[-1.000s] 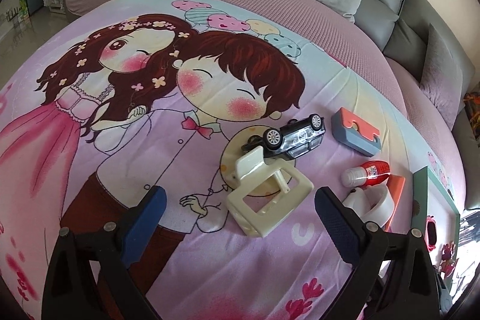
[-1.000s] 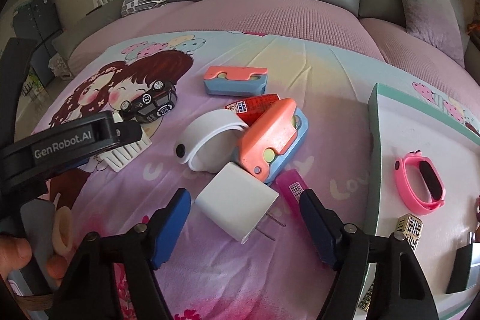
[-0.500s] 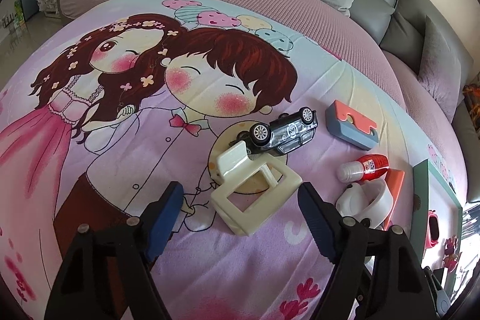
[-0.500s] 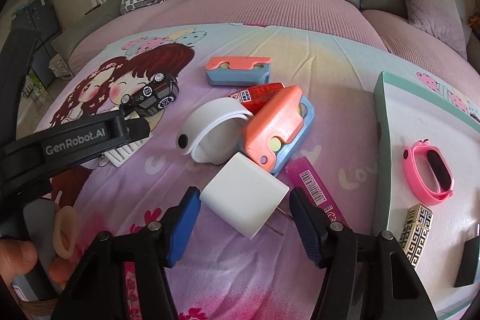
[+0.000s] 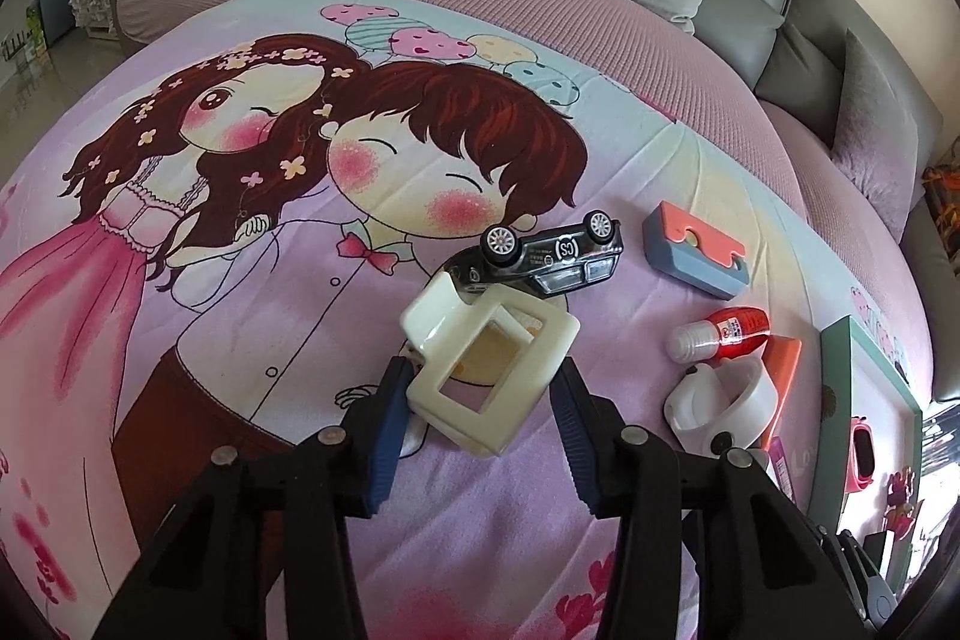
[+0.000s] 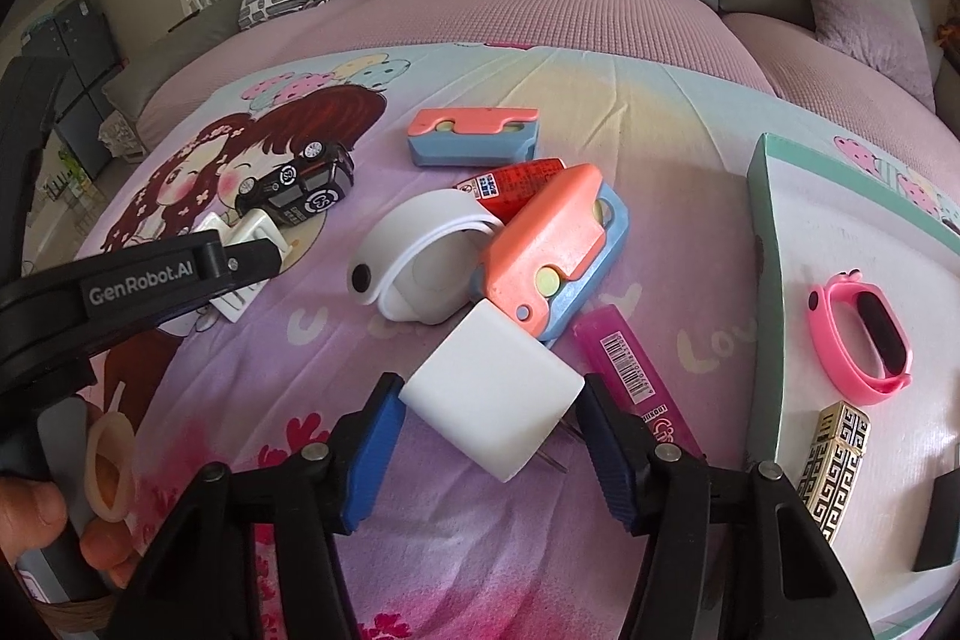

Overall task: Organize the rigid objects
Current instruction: 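Lift the cream holder and white charger cube and carry both over the tray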

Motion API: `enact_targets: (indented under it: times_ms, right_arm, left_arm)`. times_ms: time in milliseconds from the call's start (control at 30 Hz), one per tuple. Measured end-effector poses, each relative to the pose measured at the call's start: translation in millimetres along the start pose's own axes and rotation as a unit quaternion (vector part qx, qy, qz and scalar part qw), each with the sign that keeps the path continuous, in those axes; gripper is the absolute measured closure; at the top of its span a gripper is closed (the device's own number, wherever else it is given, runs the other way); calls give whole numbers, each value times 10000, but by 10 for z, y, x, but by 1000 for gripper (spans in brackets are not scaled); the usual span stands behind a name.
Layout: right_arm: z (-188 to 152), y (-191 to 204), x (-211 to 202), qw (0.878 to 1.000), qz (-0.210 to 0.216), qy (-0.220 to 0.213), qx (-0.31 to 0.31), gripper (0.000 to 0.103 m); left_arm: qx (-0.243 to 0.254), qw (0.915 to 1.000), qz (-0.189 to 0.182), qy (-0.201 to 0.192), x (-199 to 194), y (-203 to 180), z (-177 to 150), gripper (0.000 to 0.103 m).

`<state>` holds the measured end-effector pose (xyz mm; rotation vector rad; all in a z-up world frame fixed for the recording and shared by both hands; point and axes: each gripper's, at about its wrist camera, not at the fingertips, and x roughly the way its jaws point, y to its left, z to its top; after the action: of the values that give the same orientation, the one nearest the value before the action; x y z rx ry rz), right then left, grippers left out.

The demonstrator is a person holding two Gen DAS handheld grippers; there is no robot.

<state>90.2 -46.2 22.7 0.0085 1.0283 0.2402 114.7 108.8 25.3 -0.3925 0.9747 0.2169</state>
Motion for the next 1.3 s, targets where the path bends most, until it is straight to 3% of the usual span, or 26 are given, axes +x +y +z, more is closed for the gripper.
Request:
enact_targets:
  times_ms: [167,633,967,1300]
  right_arm:
    - [8,-27,-67,9999,65,-77,73,41]
    - [110,-204,-532,9961,92,-819,324,41]
    - [102,-520,-669,9928,-114,-1016,621,41]
    - [17,-1194,-871,9820,-615,-1151,1366,41]
  left_arm:
    - [-3,9999,-71,-103,-98,-9,19,55]
    - [182,9965,-283,-770,-615,-196,89,55]
    - [654,9927,-646,-787,-675,-662,47,55]
    - [1232,9860,-891,-690,-666,-1202,-102,54]
